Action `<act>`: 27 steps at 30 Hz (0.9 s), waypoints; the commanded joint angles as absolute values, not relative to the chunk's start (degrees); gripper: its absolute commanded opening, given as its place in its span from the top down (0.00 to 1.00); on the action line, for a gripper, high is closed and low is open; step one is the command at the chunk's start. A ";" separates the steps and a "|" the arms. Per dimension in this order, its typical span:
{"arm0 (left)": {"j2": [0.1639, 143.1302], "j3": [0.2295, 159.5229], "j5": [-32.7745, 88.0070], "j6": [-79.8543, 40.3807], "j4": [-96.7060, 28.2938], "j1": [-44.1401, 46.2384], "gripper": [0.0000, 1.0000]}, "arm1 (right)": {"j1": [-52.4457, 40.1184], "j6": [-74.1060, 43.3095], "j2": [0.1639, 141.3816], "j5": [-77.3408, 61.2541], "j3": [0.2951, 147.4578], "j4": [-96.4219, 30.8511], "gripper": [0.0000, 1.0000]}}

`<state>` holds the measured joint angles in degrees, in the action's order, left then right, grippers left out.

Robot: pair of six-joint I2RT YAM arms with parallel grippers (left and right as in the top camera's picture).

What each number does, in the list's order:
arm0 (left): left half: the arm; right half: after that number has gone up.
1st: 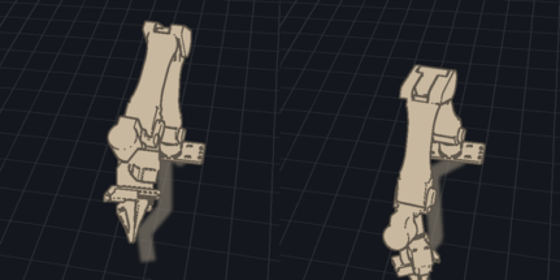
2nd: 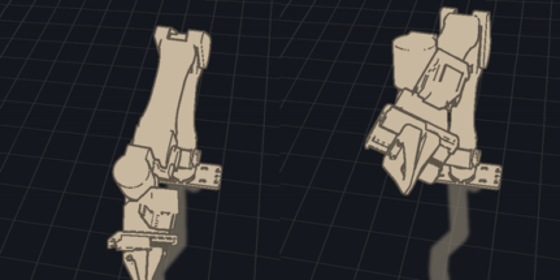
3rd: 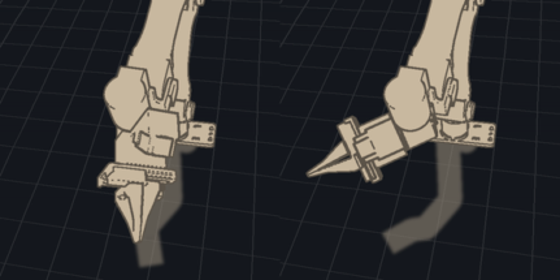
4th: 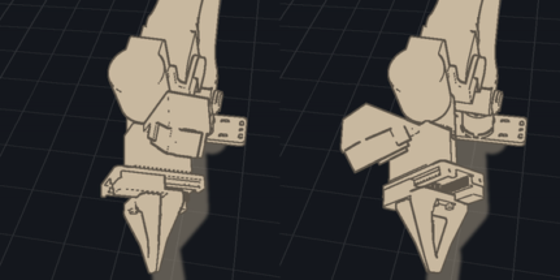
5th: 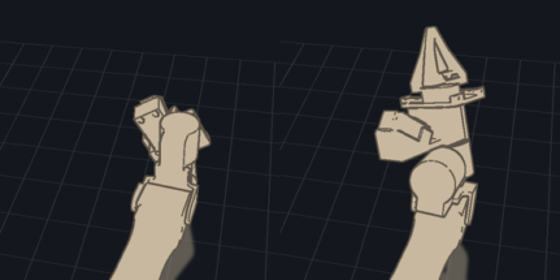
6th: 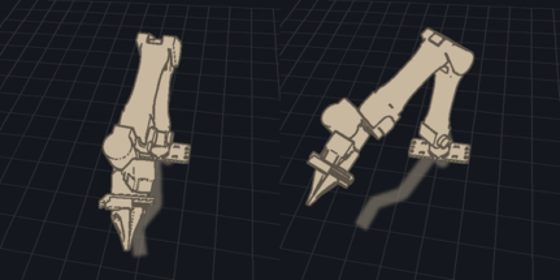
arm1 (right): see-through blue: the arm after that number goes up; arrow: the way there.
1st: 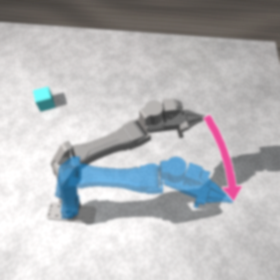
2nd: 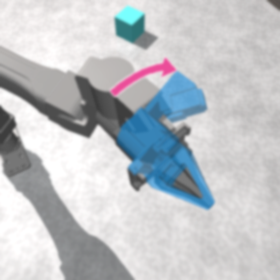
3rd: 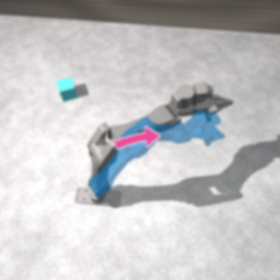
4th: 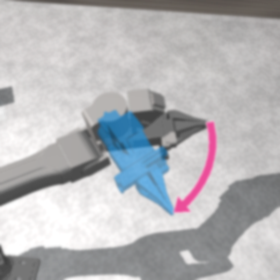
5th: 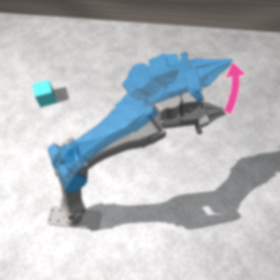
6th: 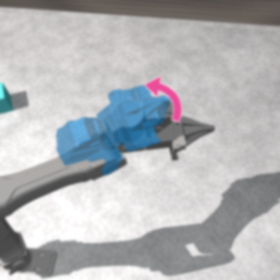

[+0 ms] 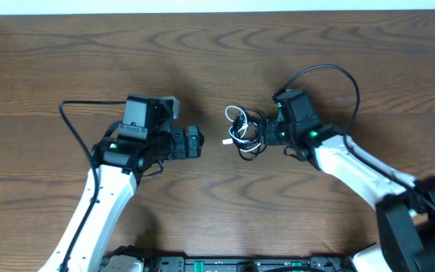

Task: Untangle cables
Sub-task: 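Move both grippers inward toward the tangled black and white cables, then grasp the cable bundle with both grippers from opposite sides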

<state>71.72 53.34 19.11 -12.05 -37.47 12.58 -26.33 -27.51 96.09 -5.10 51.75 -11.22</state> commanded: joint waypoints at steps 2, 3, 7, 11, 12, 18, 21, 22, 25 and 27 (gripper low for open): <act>73.91 54.54 18.31 -12.34 -37.67 14.00 0.02 | -27.73 -35.38 100.42 -3.42 52.71 -9.82 0.52; 74.37 54.54 18.31 -12.36 -37.67 14.28 0.02 | -28.01 -36.27 101.19 -3.60 52.71 -9.56 0.52; 76.23 54.54 18.31 -12.34 -37.67 14.98 0.02 | -29.34 -37.71 103.28 -3.60 52.71 -9.04 0.66; 77.78 54.54 18.33 -12.36 -37.60 15.20 0.02 | -30.55 -37.67 103.18 -5.23 52.71 -9.28 0.99; 77.95 54.54 18.33 -12.36 -37.50 15.20 0.02 | -30.81 -37.63 103.18 -6.24 52.71 -9.28 0.99; 79.13 54.54 18.85 -12.36 -36.25 15.20 0.02 | -31.97 -33.15 102.59 -13.69 52.73 -9.41 0.99; 80.86 54.54 22.26 -12.60 -34.96 15.20 0.01 | -32.67 -32.49 102.08 -16.95 52.73 -9.32 0.99; 81.52 54.54 23.31 -12.60 -34.54 15.22 0.03 | -32.75 -32.49 101.93 -17.65 52.73 -9.21 0.99; 83.66 54.54 23.79 -12.80 -34.06 15.25 0.20 | -32.73 -32.51 101.65 -19.07 52.80 -9.02 0.99; 85.21 54.54 23.81 -12.80 -33.69 15.25 0.37 | -32.71 -32.51 101.51 -19.97 52.82 -8.75 0.99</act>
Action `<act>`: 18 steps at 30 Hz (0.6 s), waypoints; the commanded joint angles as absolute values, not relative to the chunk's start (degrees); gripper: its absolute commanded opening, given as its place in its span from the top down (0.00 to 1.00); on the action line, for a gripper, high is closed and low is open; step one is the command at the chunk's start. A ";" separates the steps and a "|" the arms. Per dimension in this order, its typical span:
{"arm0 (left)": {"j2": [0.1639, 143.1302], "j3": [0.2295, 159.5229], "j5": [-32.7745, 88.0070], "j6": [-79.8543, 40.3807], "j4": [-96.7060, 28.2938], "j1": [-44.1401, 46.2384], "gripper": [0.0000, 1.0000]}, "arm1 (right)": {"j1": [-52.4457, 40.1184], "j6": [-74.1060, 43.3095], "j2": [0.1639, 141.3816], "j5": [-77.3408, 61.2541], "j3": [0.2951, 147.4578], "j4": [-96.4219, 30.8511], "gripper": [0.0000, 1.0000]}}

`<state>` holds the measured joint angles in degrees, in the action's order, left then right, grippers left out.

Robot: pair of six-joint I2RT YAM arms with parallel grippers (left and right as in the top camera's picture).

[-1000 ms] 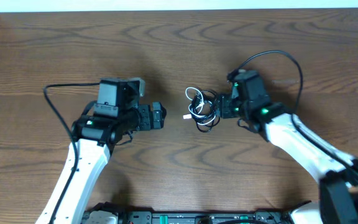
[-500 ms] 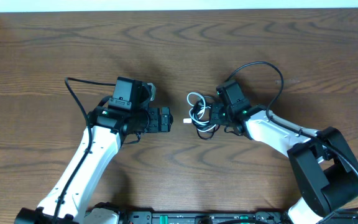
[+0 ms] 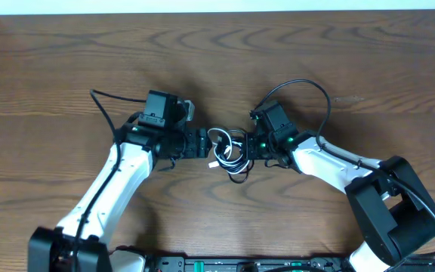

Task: Untangle cables
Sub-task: 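Grasp the cable bundle with both grippers from opposite sides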

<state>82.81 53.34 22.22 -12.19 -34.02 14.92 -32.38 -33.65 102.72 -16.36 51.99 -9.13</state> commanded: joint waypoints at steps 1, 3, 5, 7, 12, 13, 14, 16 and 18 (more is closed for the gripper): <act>85.97 54.54 23.81 -12.80 -33.54 15.25 0.43 | -32.73 -32.51 101.49 -20.88 52.82 -8.43 0.99; 87.50 54.54 23.83 -12.80 -33.26 15.25 0.50 | -32.73 -32.51 101.49 -23.29 52.82 -7.35 0.99; 88.95 54.54 23.92 -12.80 -32.82 15.27 0.50 | -32.73 -32.53 101.49 -24.40 52.82 -6.61 0.99; 90.11 54.54 24.23 -12.78 -32.12 15.57 0.50 | -32.73 -32.56 101.49 -24.32 52.84 -6.52 0.99; 91.98 54.54 24.45 -12.80 -27.92 17.76 0.44 | -32.73 -32.56 101.49 -24.88 52.82 -6.59 0.99; 92.29 54.54 24.45 -12.82 -27.03 18.26 0.44 | -32.73 -32.56 101.49 -25.08 52.82 -6.59 0.99; 92.55 54.54 24.45 -12.84 -26.33 18.61 0.43 | -32.73 -32.56 101.49 -25.12 52.82 -6.61 0.99; 93.38 54.54 24.43 -14.35 -24.27 19.44 0.43 | -32.73 -32.56 101.49 -25.26 52.82 -6.63 0.99; 94.30 54.54 24.43 -16.38 -22.35 19.94 0.42 | -32.73 -32.56 101.49 -25.26 52.82 -6.61 0.99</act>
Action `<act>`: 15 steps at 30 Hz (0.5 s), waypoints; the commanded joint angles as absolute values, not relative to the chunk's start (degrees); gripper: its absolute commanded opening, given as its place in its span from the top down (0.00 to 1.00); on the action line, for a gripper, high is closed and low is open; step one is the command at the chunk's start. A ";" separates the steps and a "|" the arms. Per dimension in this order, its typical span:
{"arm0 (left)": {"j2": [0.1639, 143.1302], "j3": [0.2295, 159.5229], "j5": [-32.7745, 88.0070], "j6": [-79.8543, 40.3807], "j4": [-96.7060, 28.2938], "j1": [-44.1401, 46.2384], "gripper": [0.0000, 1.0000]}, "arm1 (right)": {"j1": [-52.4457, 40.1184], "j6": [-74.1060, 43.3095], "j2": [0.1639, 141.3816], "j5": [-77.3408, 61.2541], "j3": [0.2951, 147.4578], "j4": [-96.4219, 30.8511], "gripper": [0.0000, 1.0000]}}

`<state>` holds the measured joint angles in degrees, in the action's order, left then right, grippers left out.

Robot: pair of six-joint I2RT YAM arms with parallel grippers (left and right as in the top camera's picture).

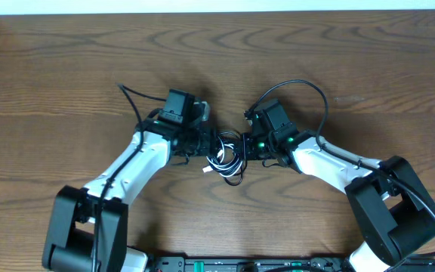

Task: Untangle cables
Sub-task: 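Grasp the cable bundle with both grippers from opposite sides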

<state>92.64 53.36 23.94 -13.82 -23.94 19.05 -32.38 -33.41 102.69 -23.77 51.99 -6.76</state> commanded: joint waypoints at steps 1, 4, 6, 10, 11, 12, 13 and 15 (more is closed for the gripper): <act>94.63 54.54 24.40 -17.28 -21.63 20.14 0.42 | -32.73 -32.60 101.49 -25.26 52.82 -6.61 0.99; 96.31 54.54 23.88 -20.27 -19.77 20.23 0.42 | -32.73 -32.73 101.49 -25.85 52.82 -6.63 0.99; 97.86 54.54 22.48 -21.54 -19.31 20.23 0.43 | -32.73 -32.73 101.49 -26.13 52.82 -6.70 0.99; 98.41 54.54 22.46 -21.54 -18.76 20.23 0.75 | -32.73 -32.73 101.49 -26.09 52.82 -7.07 0.99; 98.32 54.57 22.48 -21.54 -18.48 20.21 0.78 | -32.73 -32.73 101.49 -26.09 52.82 -7.11 0.99; 98.06 54.57 22.46 -21.52 -17.93 20.10 0.79 | -32.73 -32.73 101.49 -26.09 52.82 -7.27 0.99; 97.76 54.57 22.44 -21.52 -17.39 19.97 0.79 | -32.73 -32.73 101.49 -26.09 52.82 -7.29 0.99; 96.51 54.57 22.41 -21.52 -16.75 19.55 0.79 | -32.73 -32.71 101.49 -26.04 52.82 -7.60 0.99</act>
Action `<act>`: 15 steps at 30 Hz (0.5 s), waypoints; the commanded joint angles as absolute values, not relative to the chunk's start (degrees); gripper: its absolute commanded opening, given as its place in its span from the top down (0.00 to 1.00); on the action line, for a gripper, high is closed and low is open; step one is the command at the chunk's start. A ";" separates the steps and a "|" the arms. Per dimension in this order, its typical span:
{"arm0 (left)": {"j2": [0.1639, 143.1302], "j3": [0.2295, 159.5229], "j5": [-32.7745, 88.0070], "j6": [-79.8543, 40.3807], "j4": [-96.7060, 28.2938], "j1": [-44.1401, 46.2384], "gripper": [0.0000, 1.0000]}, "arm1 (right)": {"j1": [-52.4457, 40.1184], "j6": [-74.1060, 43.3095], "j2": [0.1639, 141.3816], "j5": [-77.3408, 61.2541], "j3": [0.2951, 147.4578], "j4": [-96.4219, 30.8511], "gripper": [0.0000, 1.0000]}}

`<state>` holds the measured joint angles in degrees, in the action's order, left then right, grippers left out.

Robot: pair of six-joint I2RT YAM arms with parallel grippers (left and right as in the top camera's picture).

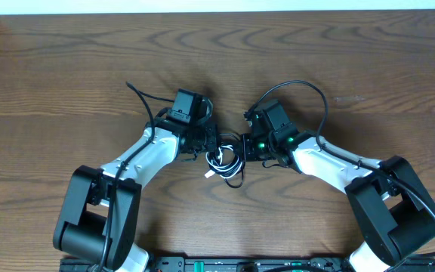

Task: Untangle cables
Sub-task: 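Grasp the cable bundle with both grippers from opposite sides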

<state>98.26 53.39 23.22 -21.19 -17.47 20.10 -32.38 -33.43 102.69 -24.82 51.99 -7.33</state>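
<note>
A small tangle of black and white cables (226,162) lies at the table's middle, with a white plug end (209,173) sticking out at its lower left. My right gripper (243,147) is at the tangle's right edge and seems shut on its strands. From the left, my left gripper (213,146) reaches into the tangle's upper left edge. Its fingertips are among the loops, and how its jaws stand does not show. Only the overhead view is given.
The brown wooden table (66,68) stretches around both arms. Each arm's own black wire arcs above its wrist, the left arm wire (143,102) and the right arm wire (308,89). A dark rail (225,264) runs along the front edge.
My left gripper has moved a little further right and now reaches into the tangle's upper left edge. The right gripper and the tangle have hardly shifted.
At first the tangle lay right of centre at my right gripper, with the left gripper well off to the left. Then the right gripper and tangle stood further left and lower, with the left gripper near. Now both grippers meet at the tangle.
</note>
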 commanded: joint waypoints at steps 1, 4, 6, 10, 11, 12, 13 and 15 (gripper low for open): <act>94.21 54.57 21.34 -21.50 -16.93 18.90 0.79 | -32.73 -32.71 101.49 -24.75 52.82 -8.49 0.99; 90.54 54.57 20.95 -21.32 -17.82 18.61 0.79 | -32.67 -32.75 101.49 -19.79 52.82 -11.70 0.99; 88.66 54.57 20.97 -21.32 -19.70 18.61 0.78 | -32.67 -33.65 101.49 -16.12 52.82 -14.35 0.99; 87.00 54.57 20.93 -20.45 -24.45 18.61 0.90 | -32.67 -34.92 101.49 -13.85 52.82 -16.08 0.99; 87.02 54.57 20.93 -20.45 -24.97 18.61 0.92 | -32.67 -34.92 101.49 -13.85 52.82 -16.08 0.99; 87.11 54.57 20.97 -20.47 -25.52 18.61 0.92 | -32.67 -34.92 101.49 -13.87 52.82 -16.08 0.99; 87.11 54.57 21.30 -20.51 -25.96 18.70 0.92 | -32.69 -34.92 101.49 -13.87 52.82 -16.08 0.99; 87.13 54.54 22.04 -20.99 -26.76 18.83 0.85 | -32.67 -34.92 101.49 -13.96 52.82 -16.08 0.99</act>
<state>87.33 53.47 21.52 -20.97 -25.78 18.81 -32.38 -34.13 102.15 -17.06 52.45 -15.53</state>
